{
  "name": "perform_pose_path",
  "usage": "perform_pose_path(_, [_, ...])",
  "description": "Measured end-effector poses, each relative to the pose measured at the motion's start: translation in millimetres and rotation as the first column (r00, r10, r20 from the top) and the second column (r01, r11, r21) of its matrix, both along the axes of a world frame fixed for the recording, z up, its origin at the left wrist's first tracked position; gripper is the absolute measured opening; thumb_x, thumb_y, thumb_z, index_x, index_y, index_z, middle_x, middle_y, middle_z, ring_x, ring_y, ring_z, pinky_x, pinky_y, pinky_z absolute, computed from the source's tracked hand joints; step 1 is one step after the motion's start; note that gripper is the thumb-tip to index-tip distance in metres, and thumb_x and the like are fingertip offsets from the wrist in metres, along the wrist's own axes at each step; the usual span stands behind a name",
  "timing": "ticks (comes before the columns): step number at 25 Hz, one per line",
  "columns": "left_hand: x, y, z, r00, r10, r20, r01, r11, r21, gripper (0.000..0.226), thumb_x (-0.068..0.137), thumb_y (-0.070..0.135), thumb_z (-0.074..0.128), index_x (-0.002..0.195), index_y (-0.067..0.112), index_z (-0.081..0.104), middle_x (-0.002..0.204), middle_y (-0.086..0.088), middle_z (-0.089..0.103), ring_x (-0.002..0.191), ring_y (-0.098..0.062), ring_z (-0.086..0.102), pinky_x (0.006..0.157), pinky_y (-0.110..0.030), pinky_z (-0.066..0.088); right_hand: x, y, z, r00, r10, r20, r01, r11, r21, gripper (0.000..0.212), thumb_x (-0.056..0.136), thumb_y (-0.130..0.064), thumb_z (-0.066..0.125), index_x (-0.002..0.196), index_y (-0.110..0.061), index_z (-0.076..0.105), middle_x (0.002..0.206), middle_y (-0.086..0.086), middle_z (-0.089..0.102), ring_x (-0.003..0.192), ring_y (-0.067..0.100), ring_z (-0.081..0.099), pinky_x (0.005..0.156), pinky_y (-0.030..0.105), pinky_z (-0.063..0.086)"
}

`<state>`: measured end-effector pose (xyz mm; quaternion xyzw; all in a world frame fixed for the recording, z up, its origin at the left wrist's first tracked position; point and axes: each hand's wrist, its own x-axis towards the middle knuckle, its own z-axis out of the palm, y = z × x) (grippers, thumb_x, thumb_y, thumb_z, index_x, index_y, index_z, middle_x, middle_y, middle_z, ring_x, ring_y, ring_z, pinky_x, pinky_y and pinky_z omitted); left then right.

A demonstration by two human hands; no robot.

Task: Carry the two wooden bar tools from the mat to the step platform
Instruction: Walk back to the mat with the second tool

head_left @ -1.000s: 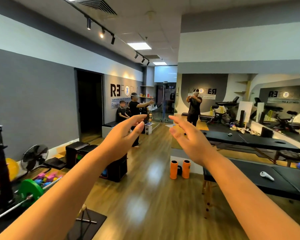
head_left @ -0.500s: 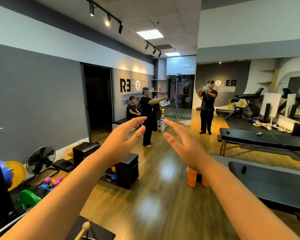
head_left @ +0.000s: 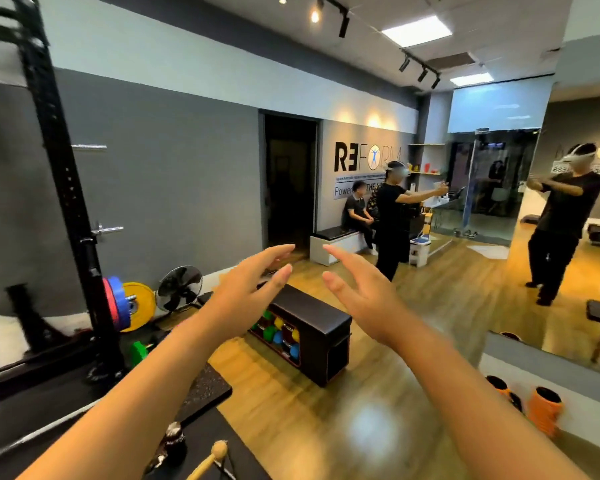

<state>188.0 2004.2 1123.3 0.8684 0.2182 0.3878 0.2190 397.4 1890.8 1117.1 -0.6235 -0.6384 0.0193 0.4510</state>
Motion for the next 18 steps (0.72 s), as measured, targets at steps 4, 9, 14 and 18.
perform_pose_path(4, [8.9,55.3,-9.8,0.987,0.162,0.007,-0.162,0.986,-0.033,0.053,0.1,0.057,0.042,0.15,0.039,0.046,0.142,0.022,0.057,0.132,0.002,0.05,0.109,-0.039,0.047,36.3,82.3,-1.6,0.991,0.134,0.013,-0.133,0.991,-0.027,0.062,0.095,-0.069,0.04,0.154,-0.047,0.035,0.157,-0.014,0.044,0.142,0.008,0.038,0.11,0.037,0.039])
perform_pose_path(9, [10.1,125.8,-40.4,0.959,0.282,0.005,-0.281,0.957,-0.069,0.055,0.099,0.057,0.042,0.15,0.037,0.047,0.137,0.028,0.056,0.129,0.01,0.049,0.105,-0.02,0.044,49.6,184.7,-32.2,0.956,0.292,-0.01,-0.292,0.954,-0.063,0.059,0.099,-0.064,0.043,0.155,-0.046,0.035,0.157,-0.014,0.044,0.143,0.006,0.037,0.113,0.04,0.04])
perform_pose_path(14, [0.7,221.6,-82.7,0.942,0.335,-0.02,-0.335,0.933,-0.129,0.047,0.104,0.052,0.046,0.149,0.042,0.047,0.137,0.034,0.056,0.128,0.015,0.047,0.093,-0.002,0.039,47.0,289.2,-78.1,0.923,0.38,-0.061,-0.385,0.913,-0.136,0.057,0.102,-0.049,0.05,0.156,-0.042,0.036,0.157,-0.015,0.044,0.141,0.001,0.037,0.115,0.039,0.038])
perform_pose_path(18, [-11.0,301.6,-111.9,0.915,0.397,-0.077,-0.404,0.897,-0.178,0.048,0.104,0.052,0.045,0.15,0.039,0.047,0.141,0.024,0.057,0.129,0.011,0.049,0.103,-0.019,0.041,35.8,381.2,-102.7,0.906,0.416,-0.078,-0.423,0.887,-0.183,0.058,0.101,-0.048,0.051,0.156,-0.044,0.036,0.156,-0.017,0.043,0.134,-0.007,0.034,0.106,0.026,0.033])
